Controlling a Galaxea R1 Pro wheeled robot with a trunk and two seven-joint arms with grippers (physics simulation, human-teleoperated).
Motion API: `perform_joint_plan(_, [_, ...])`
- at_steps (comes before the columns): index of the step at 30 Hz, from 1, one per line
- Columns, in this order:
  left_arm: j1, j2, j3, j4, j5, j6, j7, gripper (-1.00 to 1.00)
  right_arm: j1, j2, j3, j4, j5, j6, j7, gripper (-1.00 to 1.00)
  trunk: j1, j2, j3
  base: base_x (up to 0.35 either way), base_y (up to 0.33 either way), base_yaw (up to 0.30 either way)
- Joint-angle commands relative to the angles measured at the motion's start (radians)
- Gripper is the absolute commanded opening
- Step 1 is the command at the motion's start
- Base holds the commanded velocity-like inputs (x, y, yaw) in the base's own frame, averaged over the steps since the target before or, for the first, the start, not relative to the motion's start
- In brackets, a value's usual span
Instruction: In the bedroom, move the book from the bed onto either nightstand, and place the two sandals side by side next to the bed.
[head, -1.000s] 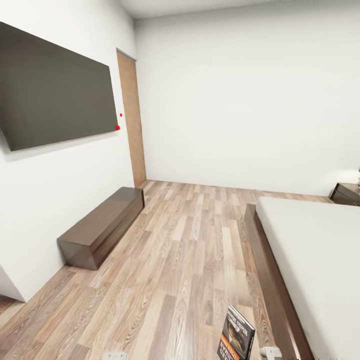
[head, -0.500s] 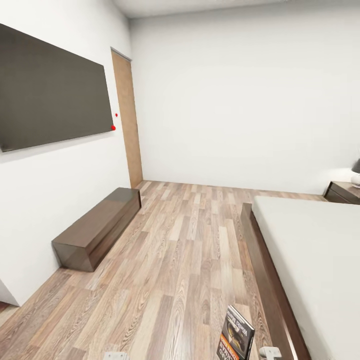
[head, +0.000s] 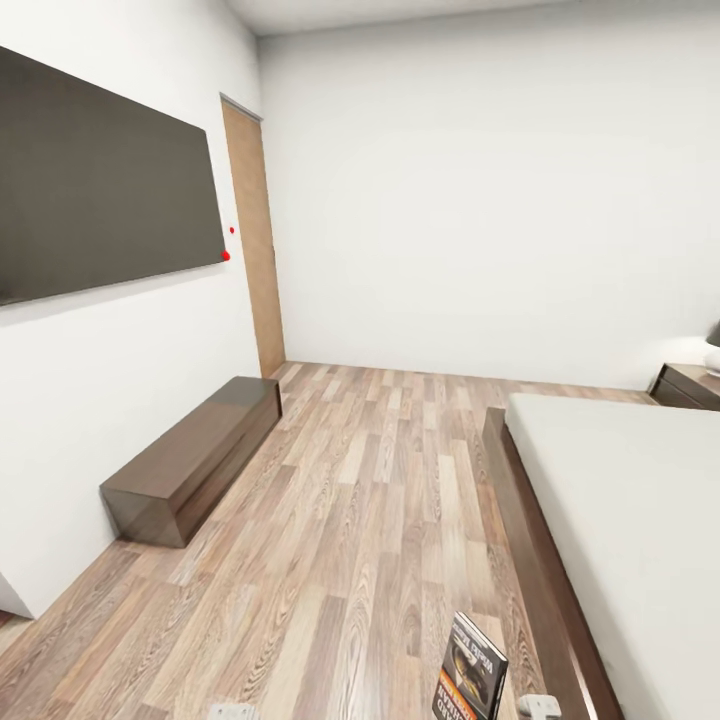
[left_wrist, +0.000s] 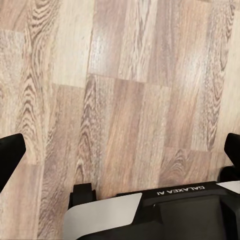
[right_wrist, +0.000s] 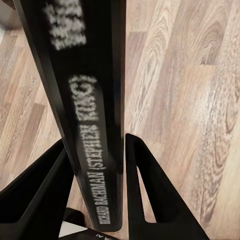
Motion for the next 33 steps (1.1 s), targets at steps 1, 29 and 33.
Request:
perform_joint_plan(1, [0.0, 0.0, 0.009, -0.002, -0.009, 0.006, -0.005, 1.0, -0.001, -0.001, -0.01, 0.004, 0.009, -0.006, 0.0, -1.0, 0.001, -0.001, -0.001, 0.29, 0.0, 0.0])
perform_joint_plan(29, [0.0, -0.001, 0.009, -0.001, -0.009, 0.006, -0.005, 1.0, -0.001, -0.001, -0.009, 0.005, 0.012, -0.006, 0.002, -1.0, 0.001, -0.001, -0.002, 0.322, 0.0, -0.122])
perform_joint_plan(33, [0.0, -0.001, 0.009, -0.002, -0.008, 0.006, -0.005, 1.0, -0.001, -0.001, -0.009, 0.005, 0.012, -0.006, 0.002, -1.0, 0.001, -0.001, -0.002, 0.295, 0.0, -0.017])
